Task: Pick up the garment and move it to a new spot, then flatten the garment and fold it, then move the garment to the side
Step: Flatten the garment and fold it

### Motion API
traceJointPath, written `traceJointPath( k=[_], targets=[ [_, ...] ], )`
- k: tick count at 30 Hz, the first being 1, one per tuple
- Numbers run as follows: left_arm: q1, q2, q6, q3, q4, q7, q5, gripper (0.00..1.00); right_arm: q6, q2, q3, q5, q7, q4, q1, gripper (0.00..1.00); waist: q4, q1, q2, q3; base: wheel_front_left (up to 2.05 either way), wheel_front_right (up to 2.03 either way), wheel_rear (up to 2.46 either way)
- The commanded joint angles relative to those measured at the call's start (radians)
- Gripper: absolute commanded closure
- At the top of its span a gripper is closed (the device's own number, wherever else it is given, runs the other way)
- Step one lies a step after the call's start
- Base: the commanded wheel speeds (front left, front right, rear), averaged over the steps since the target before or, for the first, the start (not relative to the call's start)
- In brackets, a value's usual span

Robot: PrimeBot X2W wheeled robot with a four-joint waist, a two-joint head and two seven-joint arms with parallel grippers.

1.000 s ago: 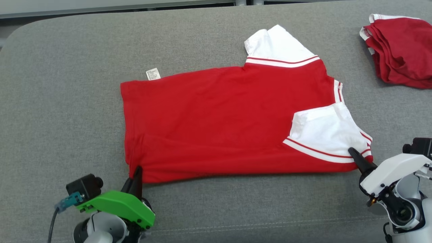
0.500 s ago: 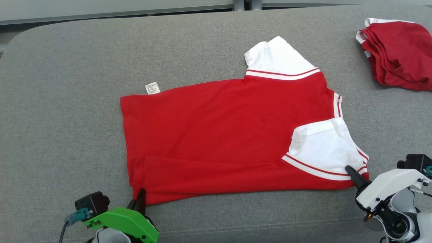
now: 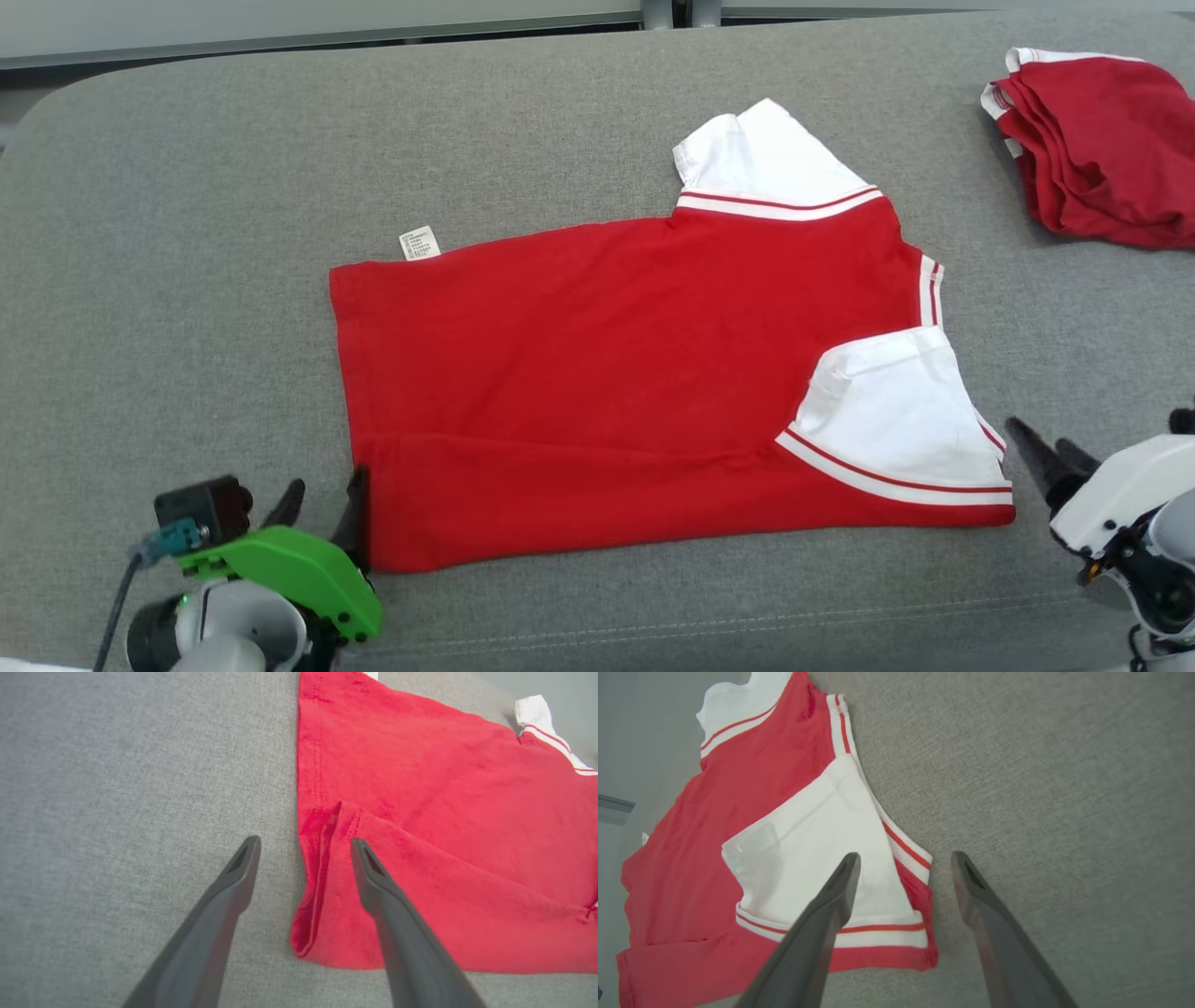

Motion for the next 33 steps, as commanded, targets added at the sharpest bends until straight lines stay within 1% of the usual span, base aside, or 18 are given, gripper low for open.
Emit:
traceJointPath(
  k=[1, 3, 4, 8, 13, 16, 19, 21, 23, 26, 28, 33],
  targets=[
    [-0.039, 0.028, -0.006, -0.011, -0.013, 0.022, 0.027, 0.00, 0.000, -0.026, 0.000, -0.012, 0.019, -0.025, -0.022, 0.00, -0.002, 0.0000, -0.0001, 0.000, 0.00, 0.00, 0.00],
    [-0.089, 0.058, -0.015, -0.026, -0.025, 0.059, 0.052, 0.00, 0.000, -0.064, 0.003, -0.030, 0.045, -0.056, -0.043, 0.00, -0.004, 0.0000, -0.0001, 0.004, 0.00, 0.00, 0.00],
    [-0.089, 0.058, -0.015, -0.026, -0.025, 0.059, 0.052, 0.00, 0.000, -0.064, 0.003, -0.030, 0.045, -0.056, -0.043, 0.00, -0.004, 0.0000, -0.0001, 0.004, 0.00, 0.00, 0.00],
    [-0.202, 0.113, -0.043, -0.061, -0.035, 0.146, 0.100, 0.00, 0.000, -0.130, 0.036, -0.048, 0.104, -0.113, -0.112, 0.00, -0.014, 0.0000, -0.0001, 0.024, 0.00, 0.00, 0.00],
    [-0.346, 0.151, -0.102, -0.101, 0.000, 0.246, 0.143, 0.00, 0.000, -0.179, 0.092, -0.053, 0.161, -0.156, -0.212, 0.00, -0.023, 0.0000, -0.0001, 0.069, 0.00, 0.00, 0.00],
    [-0.421, 0.160, -0.142, -0.119, 0.040, 0.294, 0.157, 0.00, 0.000, -0.188, 0.137, -0.047, 0.184, -0.173, -0.269, 0.00, -0.034, 0.0000, -0.0001, 0.108, 0.00, 0.00, 0.00],
    [-0.496, 0.184, -0.186, -0.135, 0.082, 0.338, 0.177, 0.00, 0.000, -0.193, 0.186, -0.040, 0.205, -0.189, -0.317, 0.00, -0.046, 0.0000, -0.0001, 0.147, 0.00, 0.00, 0.00],
    [-0.538, 0.193, -0.223, -0.143, 0.101, 0.372, 0.175, 0.00, 0.000, -0.196, 0.219, -0.038, 0.217, -0.200, -0.343, 0.00, -0.054, 0.0000, -0.0001, 0.172, 0.00, 0.00, 0.00],
    [-0.576, 0.211, -0.271, -0.152, 0.110, 0.409, 0.167, 0.00, 0.000, -0.200, 0.251, -0.031, 0.230, -0.210, -0.368, 0.00, -0.062, 0.0000, -0.0001, 0.196, 0.00, 0.00, 0.00],
    [-0.626, 0.239, -0.296, -0.135, 0.125, 0.445, 0.153, 0.00, 0.000, -0.211, 0.293, -0.031, 0.243, -0.223, -0.406, 0.00, -0.073, 0.0000, -0.0001, 0.225, 0.00, 0.00, 0.00],
    [-0.644, 0.243, -0.306, -0.121, 0.132, 0.462, 0.126, 0.00, 0.000, -0.219, 0.311, -0.028, 0.249, -0.224, -0.426, 0.00, -0.076, 0.0000, -0.0001, 0.242, 0.00, 0.00, 0.00],
    [-0.669, 0.242, -0.307, -0.094, 0.150, 0.501, 0.076, 0.00, 0.000, -0.228, 0.349, -0.023, 0.253, -0.215, -0.467, 0.00, -0.081, 0.0000, -0.0001, 0.269, 0.00, 0.00, 0.00]
  ],
)
